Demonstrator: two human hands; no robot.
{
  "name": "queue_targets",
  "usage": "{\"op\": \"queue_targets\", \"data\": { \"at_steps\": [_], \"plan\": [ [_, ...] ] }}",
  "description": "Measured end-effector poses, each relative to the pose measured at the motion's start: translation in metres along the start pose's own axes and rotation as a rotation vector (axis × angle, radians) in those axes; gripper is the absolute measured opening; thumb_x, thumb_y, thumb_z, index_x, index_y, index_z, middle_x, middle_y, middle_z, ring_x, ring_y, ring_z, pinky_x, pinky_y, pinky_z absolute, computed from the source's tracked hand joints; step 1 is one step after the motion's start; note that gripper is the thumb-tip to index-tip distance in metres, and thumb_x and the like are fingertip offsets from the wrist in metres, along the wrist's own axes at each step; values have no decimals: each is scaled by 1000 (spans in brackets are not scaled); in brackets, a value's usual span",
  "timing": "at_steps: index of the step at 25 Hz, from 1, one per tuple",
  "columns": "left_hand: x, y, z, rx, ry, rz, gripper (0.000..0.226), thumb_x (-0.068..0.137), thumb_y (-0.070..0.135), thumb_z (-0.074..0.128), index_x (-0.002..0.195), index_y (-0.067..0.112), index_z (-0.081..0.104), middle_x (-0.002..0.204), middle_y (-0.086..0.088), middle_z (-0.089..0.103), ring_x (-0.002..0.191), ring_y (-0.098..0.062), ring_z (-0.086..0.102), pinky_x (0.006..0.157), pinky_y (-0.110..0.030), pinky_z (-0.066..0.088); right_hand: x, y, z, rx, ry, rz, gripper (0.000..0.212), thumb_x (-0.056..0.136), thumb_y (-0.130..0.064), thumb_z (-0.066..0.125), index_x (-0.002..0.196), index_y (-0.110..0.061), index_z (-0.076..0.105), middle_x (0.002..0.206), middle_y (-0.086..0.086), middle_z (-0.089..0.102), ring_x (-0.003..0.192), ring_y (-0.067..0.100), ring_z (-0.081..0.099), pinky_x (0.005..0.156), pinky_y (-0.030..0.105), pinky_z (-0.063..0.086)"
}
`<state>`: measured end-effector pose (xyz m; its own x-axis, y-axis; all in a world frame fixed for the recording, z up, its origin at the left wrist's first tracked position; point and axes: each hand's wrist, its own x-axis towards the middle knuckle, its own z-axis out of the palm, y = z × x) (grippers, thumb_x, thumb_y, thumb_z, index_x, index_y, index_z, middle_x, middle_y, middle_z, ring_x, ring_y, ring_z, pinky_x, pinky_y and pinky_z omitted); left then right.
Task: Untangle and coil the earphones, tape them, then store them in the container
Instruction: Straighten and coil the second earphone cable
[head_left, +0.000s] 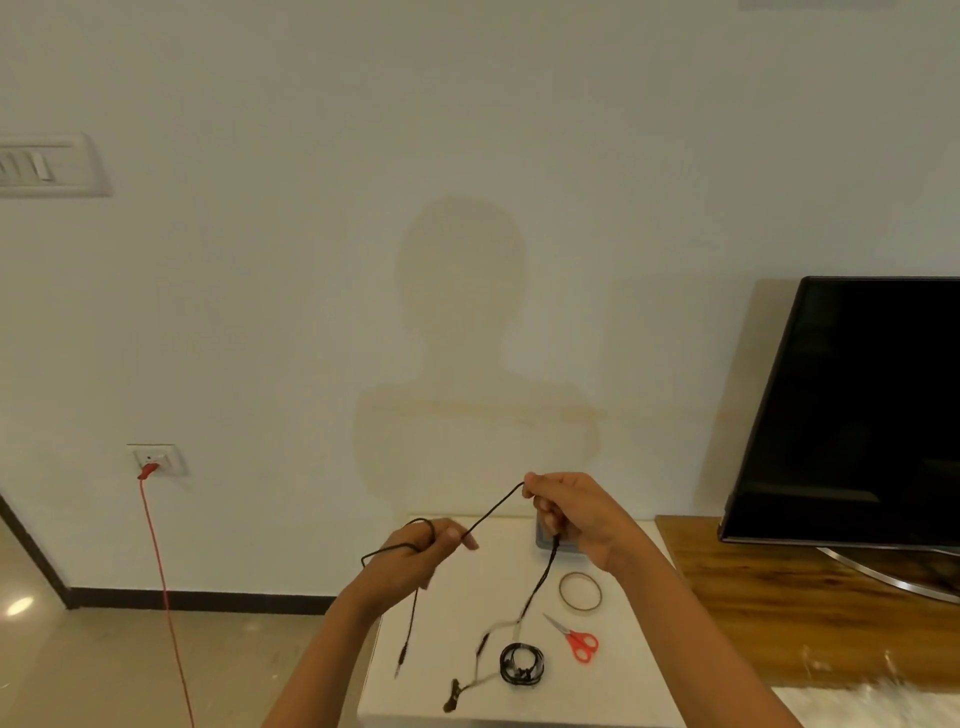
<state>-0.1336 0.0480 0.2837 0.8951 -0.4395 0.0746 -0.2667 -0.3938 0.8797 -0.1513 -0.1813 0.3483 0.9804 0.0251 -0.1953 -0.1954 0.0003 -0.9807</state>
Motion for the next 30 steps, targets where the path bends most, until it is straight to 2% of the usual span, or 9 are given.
{"op": "queue_targets", "data": {
  "at_steps": [4, 7, 11, 15, 17, 19, 24, 26, 30],
  "plan": [
    [4, -5, -6, -287, 373, -103, 28, 98, 24, 46, 80, 11, 62, 91, 2, 72, 87, -8, 64, 66, -28, 42, 6, 20, 5, 120, -50, -28, 23, 91, -20, 61, 71, -11, 65, 56, -2, 53, 56, 13, 56, 58, 22, 45],
    [12, 3, -17, -811, 468, -112, 32, 102, 28, 37, 75, 17, 49, 64, 6, 60, 109, -15, 64, 68, -40, 42, 9, 37, 11, 120, -74, -47, 22, 92, -15, 59, 71, -11, 67, 60, 0, 52, 55, 13, 51, 57, 22, 42],
    [19, 33, -23, -1231, 514, -18, 36, 102, 31, 35, 71, 17, 48, 44, 8, 37, 102, -17, 69, 89, -55, 48, 9, 60, 16, -40, -150, -33, 19, 90, -17, 62, 75, -20, 74, 79, 7, 62, 51, 10, 41, 54, 24, 32],
    [25, 50, -37, -1586, 610, 112, 36, 100, 28, 43, 68, 16, 53, 47, 7, 42, 71, -10, 67, 76, -39, 57, 4, 73, 12, 17, -90, -30, 12, 87, -20, 66, 92, -11, 72, 88, 11, 71, 69, 13, 62, 64, 23, 49],
    [28, 50, -40, -1442, 607, 55, 35, 101, 30, 42, 70, 16, 53, 52, 7, 44, 52, -6, 48, 56, -23, 51, 5, 74, 11, 71, -58, -48, 16, 86, -17, 67, 96, -6, 71, 89, 11, 72, 77, 17, 68, 66, 27, 54],
    [28, 52, -32, -921, 584, 32, 32, 102, 28, 40, 78, 15, 56, 59, 7, 52, 47, -5, 39, 46, -17, 37, 5, 70, 12, 117, -22, -79, 17, 85, -15, 68, 96, -4, 71, 87, 11, 71, 77, 19, 70, 65, 30, 56],
    [29, 43, -4, 103, 159, -40, 16, 86, 35, 65, 91, 22, 73, 84, 9, 73, 76, 2, 64, 72, -16, 48, 5, 56, 17, 146, 7, -155, 15, 89, -10, 63, 97, 0, 70, 77, 9, 72, 69, 19, 70, 61, 30, 58],
    [29, 38, 1, 253, -14, -115, 16, 77, 40, 71, 84, 26, 75, 78, 5, 73, 72, -6, 63, 70, -25, 52, 8, 53, 16, 129, 45, -202, 14, 88, -7, 63, 96, 3, 69, 76, 10, 71, 67, 19, 69, 61, 29, 58],
    [26, 38, -4, 216, -62, -143, 11, 76, 32, 71, 77, 22, 76, 72, 4, 74, 71, -11, 66, 75, -28, 55, 10, 54, 9, 10, 71, -317, 11, 82, 1, 68, 92, 2, 71, 76, 10, 70, 70, 19, 67, 66, 22, 56]
  ]
}}
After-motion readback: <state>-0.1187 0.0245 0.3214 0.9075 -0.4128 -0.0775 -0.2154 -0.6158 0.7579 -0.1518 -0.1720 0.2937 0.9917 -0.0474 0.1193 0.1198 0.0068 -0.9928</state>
